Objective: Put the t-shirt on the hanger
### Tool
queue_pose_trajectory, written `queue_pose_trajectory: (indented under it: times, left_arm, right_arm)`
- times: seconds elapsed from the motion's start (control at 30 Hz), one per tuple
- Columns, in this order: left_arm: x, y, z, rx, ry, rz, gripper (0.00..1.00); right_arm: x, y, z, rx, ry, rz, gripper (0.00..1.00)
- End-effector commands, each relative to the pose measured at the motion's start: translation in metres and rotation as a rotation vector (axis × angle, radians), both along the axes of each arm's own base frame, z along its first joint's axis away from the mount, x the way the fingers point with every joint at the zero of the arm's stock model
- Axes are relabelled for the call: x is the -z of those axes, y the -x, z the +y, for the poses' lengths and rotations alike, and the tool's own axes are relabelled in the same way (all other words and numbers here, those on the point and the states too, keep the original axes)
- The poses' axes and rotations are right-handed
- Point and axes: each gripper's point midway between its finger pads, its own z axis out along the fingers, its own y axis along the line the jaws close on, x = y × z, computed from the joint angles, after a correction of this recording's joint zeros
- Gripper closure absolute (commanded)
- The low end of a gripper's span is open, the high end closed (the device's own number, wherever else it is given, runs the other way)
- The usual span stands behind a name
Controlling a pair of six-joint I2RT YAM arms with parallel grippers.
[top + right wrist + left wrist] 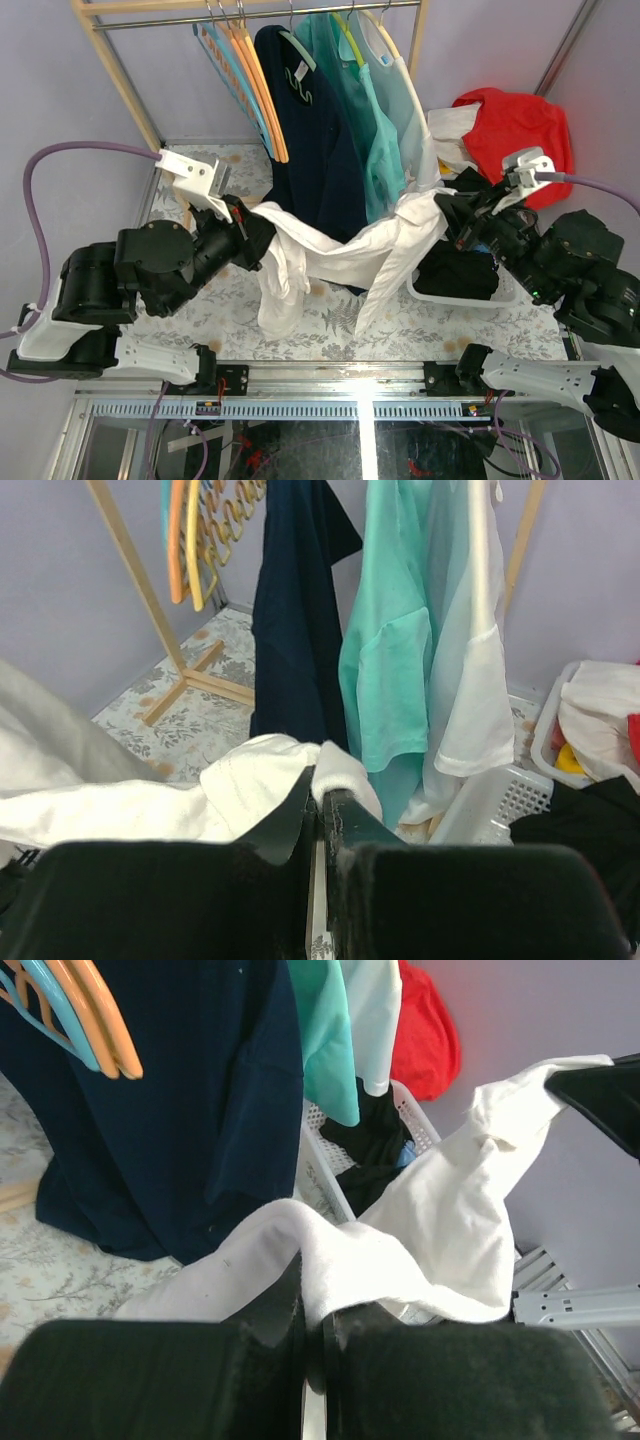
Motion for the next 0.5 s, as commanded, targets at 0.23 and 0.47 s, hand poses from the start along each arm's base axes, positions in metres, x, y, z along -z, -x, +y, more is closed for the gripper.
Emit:
queue_pose_trajectory:
  times: [0.23, 0.47]
  left_arm:
    - [0.006, 0.0, -0.02, 0.043, -0.18, -0.01, 1.0]
    - [0.02, 0.004, -0.039, 0.083, -0.194, 0.009, 1.0]
  right_arm:
    - [0.117, -0.041, -0.004, 0.324, 0.201, 0.257, 1.0]
    - [0.161, -0.044, 0.005, 0.287, 0.261, 0.395, 0.39]
